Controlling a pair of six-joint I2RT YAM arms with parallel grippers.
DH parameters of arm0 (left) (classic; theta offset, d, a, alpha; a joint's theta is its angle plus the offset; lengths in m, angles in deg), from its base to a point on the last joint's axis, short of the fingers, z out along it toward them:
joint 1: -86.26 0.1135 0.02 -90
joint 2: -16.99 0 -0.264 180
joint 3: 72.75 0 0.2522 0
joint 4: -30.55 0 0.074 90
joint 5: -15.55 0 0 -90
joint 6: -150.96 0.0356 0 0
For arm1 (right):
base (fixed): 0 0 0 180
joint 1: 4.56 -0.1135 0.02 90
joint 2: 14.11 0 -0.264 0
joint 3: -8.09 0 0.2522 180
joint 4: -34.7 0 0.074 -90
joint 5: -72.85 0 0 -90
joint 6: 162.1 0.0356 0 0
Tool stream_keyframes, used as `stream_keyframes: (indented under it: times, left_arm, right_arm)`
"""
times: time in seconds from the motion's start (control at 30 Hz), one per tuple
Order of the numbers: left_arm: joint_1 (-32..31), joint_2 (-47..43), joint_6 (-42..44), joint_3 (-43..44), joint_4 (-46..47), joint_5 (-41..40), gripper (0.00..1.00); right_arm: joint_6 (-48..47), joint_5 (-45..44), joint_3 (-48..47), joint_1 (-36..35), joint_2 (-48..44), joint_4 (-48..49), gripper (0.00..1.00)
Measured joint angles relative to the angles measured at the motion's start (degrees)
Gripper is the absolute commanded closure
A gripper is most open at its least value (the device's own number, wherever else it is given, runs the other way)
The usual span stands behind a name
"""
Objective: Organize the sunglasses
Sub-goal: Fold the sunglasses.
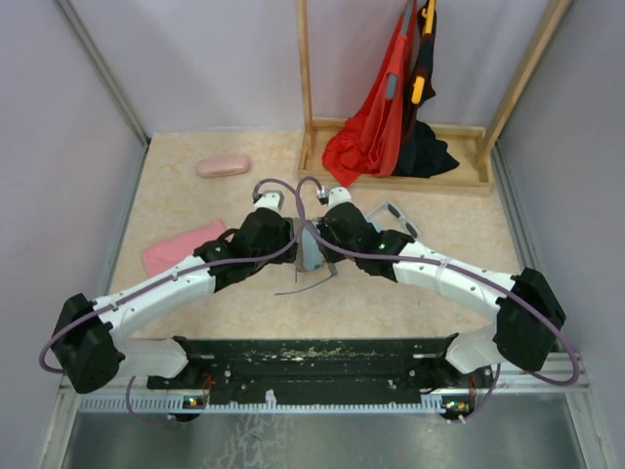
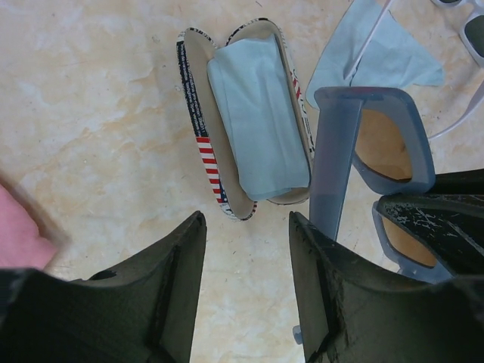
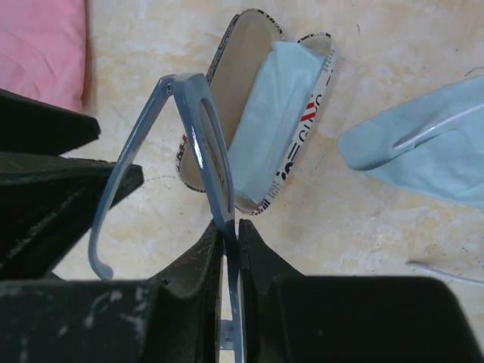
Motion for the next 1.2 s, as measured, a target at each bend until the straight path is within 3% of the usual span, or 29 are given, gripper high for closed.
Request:
stream_keyframes:
  times: [0.7, 0.97, 1.1, 1.2]
  left_arm:
    - [-4.2, 4.0, -0.81, 1.55, 0.52, -2.32, 0.44]
    - [-4.44, -4.35, 2.38, 0.52, 1.46, -5.46, 0.42]
    - [-4.46, -11.69, 5.51, 0.5, 2.23, -4.79, 0.49]
    - [-4.46, -14.71, 6.88, 0.11, 2.56, -1.84, 0.65]
  right_arm:
    - [10.58, 1.92, 2.71, -0.63, 0.15, 10.01, 1.0]
    - [9.38, -1.97, 3.21, 0.26, 0.04, 7.1, 1.0]
    - [8.66, -3.3, 4.42, 4.55, -1.01, 5.57, 1.0]
    - [8.57, -4.81, 4.42, 9.14, -2.14, 4.74, 1.0]
